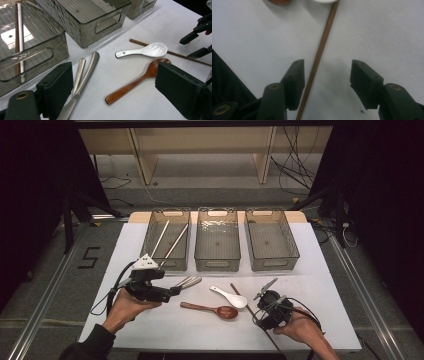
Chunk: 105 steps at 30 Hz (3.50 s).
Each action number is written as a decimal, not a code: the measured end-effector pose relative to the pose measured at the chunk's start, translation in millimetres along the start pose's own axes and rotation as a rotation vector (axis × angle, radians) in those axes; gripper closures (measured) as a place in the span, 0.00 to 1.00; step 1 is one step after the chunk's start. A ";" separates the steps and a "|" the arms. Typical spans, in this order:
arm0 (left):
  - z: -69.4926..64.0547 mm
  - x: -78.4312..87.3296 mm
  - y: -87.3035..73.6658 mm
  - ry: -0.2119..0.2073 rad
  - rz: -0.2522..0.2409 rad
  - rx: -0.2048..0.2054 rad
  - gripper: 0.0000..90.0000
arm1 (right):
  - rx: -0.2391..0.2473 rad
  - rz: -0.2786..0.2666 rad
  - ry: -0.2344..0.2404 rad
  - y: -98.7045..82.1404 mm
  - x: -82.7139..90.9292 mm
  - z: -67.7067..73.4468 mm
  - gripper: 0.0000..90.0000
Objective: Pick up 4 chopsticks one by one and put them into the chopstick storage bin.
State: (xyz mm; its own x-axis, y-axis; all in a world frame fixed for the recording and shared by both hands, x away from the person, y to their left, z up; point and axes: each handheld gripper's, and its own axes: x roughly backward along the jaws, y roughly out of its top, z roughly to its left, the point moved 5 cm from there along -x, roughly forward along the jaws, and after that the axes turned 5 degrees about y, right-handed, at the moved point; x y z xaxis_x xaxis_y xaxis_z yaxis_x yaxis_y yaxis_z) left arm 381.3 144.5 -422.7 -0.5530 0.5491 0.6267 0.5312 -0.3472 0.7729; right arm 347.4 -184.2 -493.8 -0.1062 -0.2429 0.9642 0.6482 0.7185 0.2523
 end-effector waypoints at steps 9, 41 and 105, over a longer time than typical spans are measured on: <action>-11.7 2.4 -9.6 -0.012 0.012 -0.037 0.16 | 0.035 0.051 0.007 1.5 -7.8 4.1 0.63; -15.2 0.3 -14.4 -0.032 0.028 -0.050 0.17 | -0.011 0.138 -0.037 0.9 -7.9 -13.4 0.95; -49.9 -20.3 0.8 -0.157 0.175 -0.253 0.18 | 0.394 -0.002 0.007 30.8 23.6 48.7 0.95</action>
State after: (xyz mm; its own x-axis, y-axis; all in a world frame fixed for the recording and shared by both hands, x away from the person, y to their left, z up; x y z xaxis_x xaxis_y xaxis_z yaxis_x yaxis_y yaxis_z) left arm 361.0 95.2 -429.8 -0.3514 0.5683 0.7440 0.4221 -0.6132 0.6677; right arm 328.2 -136.1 -459.4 -0.1011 -0.2485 0.9633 0.3082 0.9128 0.2678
